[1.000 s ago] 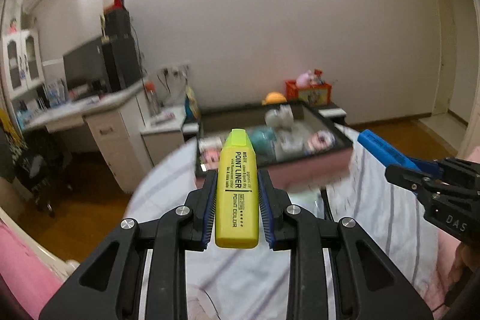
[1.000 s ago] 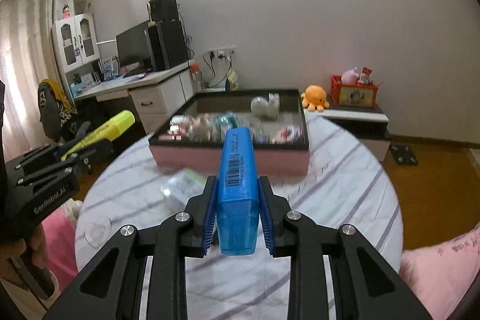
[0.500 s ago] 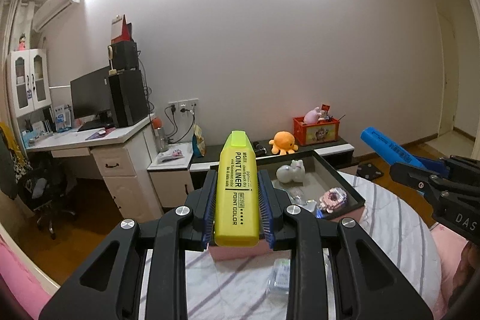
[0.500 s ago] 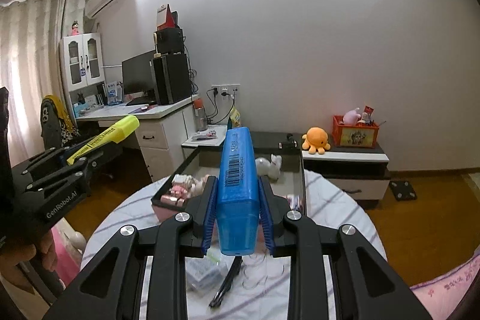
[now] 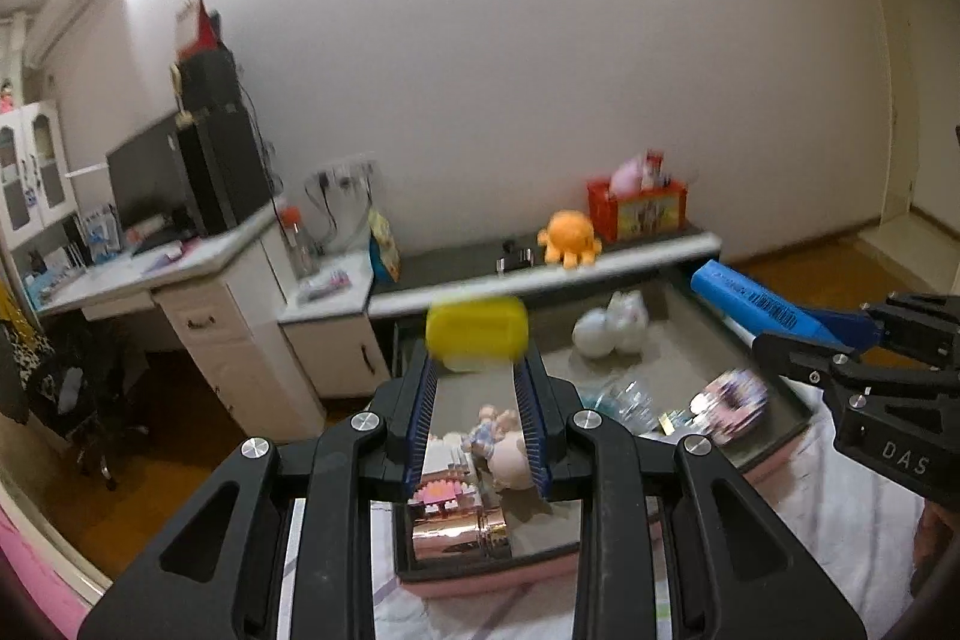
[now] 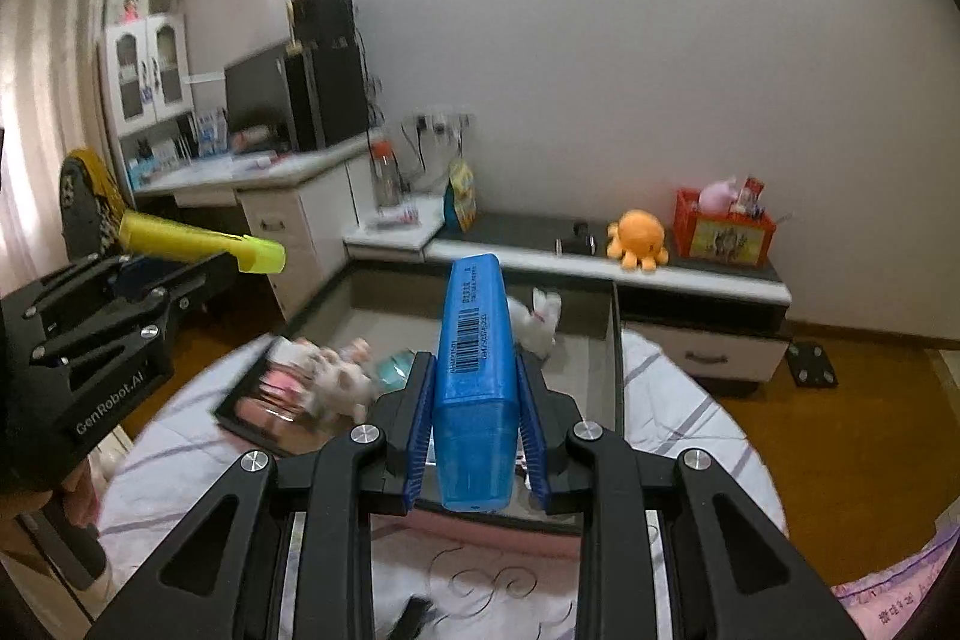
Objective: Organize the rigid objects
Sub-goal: 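Carry highlighter and blue marker into the pink box and release both, then move both tools back toward the clear box and black hair clip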
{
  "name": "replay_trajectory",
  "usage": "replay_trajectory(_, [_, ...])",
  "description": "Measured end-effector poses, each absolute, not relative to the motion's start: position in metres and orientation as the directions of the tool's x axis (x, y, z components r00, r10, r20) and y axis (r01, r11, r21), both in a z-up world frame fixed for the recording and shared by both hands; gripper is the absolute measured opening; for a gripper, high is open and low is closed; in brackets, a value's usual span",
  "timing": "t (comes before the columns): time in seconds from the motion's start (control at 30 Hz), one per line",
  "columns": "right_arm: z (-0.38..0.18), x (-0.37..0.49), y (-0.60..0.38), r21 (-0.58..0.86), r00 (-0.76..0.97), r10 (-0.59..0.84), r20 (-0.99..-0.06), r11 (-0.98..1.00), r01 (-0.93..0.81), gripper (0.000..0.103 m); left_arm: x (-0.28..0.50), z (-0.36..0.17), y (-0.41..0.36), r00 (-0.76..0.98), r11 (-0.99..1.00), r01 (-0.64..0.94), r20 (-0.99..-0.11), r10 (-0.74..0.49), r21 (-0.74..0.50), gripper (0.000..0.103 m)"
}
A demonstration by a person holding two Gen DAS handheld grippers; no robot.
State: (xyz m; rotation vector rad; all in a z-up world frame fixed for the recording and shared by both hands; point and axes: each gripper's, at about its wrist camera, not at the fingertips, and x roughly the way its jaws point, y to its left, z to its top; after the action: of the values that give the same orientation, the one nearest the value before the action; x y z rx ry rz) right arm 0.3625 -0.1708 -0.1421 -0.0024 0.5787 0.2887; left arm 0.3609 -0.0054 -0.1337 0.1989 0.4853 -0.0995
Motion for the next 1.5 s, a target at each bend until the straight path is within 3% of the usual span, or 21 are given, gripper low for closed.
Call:
replay_trajectory(0.2, [-0.185,0.405,-0.172,0.086,0.716,0.252,-0.651,0.962,-0.261,0.027,0.411,-0.178,-0.008,0.808,0.971,0.16,-0.589,-0.025,0.179,0.027])
replay_trajectory(0.4, [-0.203,0.419,-0.173,0.092,0.676,0.239,-0.697,0.965,-0.247,0.028,0.426,-0.196,-0.011,0.777,0.967,0.154,-0.629,0.008,0.202,0.029])
replay_trajectory(0.43, [-0.203,0.419,-0.172,0.094,0.673,0.241,-0.699,0.964,-0.247,0.028,0.426,-0.196,-0.011,0.776,0.968,0.156,-0.63,0.003,0.197,0.032])
replay_trajectory(0.5, [-0.202,0.417,-0.173,0.118,0.674,0.26,-0.691,0.961,-0.25,0.028,0.424,-0.194,-0.009,0.779,0.97,0.157,-0.627,-0.007,0.185,0.054])
replay_trajectory(0.57, [-0.198,0.414,-0.173,0.123,0.679,0.264,-0.685,0.961,-0.249,0.028,0.415,-0.187,-0.008,0.801,0.97,0.146,-0.598,-0.002,0.192,0.07])
replay_trajectory(0.6, [-0.194,0.411,-0.173,0.118,0.691,0.26,-0.675,0.962,-0.247,0.037,0.408,-0.181,-0.007,0.816,0.971,0.135,-0.578,0.005,0.198,0.077])
replay_trajectory(0.63, [-0.188,0.404,-0.173,0.11,0.707,0.253,-0.661,0.964,-0.243,0.055,0.401,-0.175,-0.004,0.83,0.972,0.13,-0.557,0.002,0.197,0.079])
replay_trajectory(0.7, [-0.175,0.393,-0.171,0.108,0.732,0.258,-0.63,0.963,-0.247,0.08,0.385,-0.161,0.0,0.853,0.976,0.116,-0.522,-0.003,0.183,0.09])
replay_trajectory(0.87, [-0.134,0.345,-0.168,0.064,0.818,0.245,-0.52,0.966,-0.249,0.083,0.331,-0.124,0.012,0.913,0.987,0.074,-0.409,-0.01,0.141,0.103])
replay_trajectory(0.97, [-0.114,0.311,-0.166,0.039,0.864,0.225,-0.45,0.972,-0.232,0.089,0.293,-0.107,0.018,0.938,0.99,0.047,-0.346,0.001,0.131,0.103])
replay_trajectory(1.03, [-0.105,0.288,-0.164,0.022,0.888,0.209,-0.41,0.975,-0.219,0.103,0.265,-0.099,0.022,0.951,0.992,0.028,-0.31,0.01,0.119,0.103])
replay_trajectory(1.13, [-0.096,0.248,-0.162,0.009,0.916,0.194,-0.351,0.979,-0.205,0.103,0.232,-0.093,0.026,0.96,0.995,0.014,-0.279,0.015,0.101,0.103])
replay_trajectory(1.5, [-0.094,0.162,-0.174,0.028,0.937,0.148,-0.317,0.989,-0.147,0.103,0.141,-0.098,0.027,0.969,0.997,-0.007,-0.246,0.026,0.078,0.103])
